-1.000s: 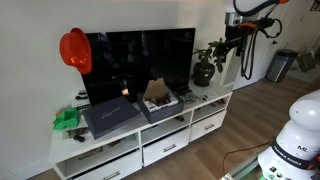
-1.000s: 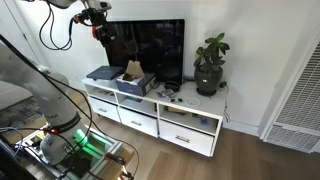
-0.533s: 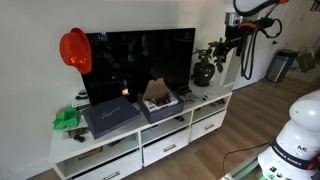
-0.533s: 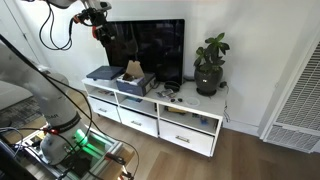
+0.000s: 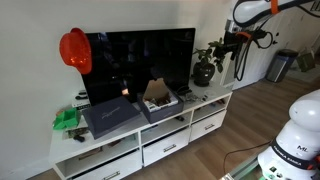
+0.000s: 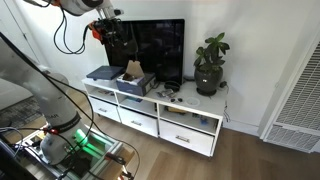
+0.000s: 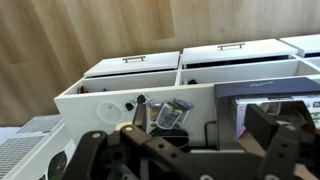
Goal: Pick up the iv drip bag near the sunglasses pouch and place it in the iv drip storage box in front of the television
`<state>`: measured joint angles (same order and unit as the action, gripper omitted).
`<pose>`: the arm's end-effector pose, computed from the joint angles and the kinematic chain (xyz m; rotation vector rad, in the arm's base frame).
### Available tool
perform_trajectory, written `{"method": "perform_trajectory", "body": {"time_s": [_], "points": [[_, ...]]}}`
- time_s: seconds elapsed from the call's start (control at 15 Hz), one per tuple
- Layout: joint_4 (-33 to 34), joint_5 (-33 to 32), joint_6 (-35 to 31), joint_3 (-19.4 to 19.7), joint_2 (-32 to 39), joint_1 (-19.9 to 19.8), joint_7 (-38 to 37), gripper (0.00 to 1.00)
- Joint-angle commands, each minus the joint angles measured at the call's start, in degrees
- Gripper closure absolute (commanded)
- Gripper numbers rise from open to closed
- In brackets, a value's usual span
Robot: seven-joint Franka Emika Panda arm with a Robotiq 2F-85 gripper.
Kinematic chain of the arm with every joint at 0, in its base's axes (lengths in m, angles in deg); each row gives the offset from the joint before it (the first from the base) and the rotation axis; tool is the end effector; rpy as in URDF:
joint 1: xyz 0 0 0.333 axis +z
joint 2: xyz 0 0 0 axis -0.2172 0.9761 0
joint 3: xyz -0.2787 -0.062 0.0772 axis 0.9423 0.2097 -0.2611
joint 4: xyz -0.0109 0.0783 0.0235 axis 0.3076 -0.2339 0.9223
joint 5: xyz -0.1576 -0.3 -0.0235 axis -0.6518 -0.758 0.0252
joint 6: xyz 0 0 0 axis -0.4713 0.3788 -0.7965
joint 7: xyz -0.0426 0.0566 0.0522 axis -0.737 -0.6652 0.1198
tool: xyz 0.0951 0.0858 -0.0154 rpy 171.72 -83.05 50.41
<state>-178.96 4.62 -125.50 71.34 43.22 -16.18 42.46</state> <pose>0.3583 -0.0259 0.4870 2.9621 -0.2173 0.2212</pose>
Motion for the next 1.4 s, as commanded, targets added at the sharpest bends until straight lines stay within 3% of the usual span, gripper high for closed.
{"method": "perform_trajectory", "body": {"time_s": [0.0, 0.13, 0.4, 0.67, 0.8, 0.87, 1.33], "points": [[-3.47, 2.40, -13.98, 5.34, 5.37, -1.07, 3.43, 0.00], [-3.71, 5.96, -19.12, 8.69, 10.30, -0.74, 7.14, 0.00], [-0.89, 19.36, -22.63, 14.90, 19.74, 1.66, 21.11, 0.00], [2.78, 32.81, -23.23, 17.03, 27.82, 1.29, 35.23, 0.00], [4.49, 34.91, -24.02, 16.36, 31.96, -0.63, 36.40, 0.00], [1.63, 31.88, -23.28, 14.98, 27.49, -1.24, 33.93, 0.00], [4.05, 33.35, -24.03, 14.36, 31.03, -1.85, 34.66, 0.00]]}}
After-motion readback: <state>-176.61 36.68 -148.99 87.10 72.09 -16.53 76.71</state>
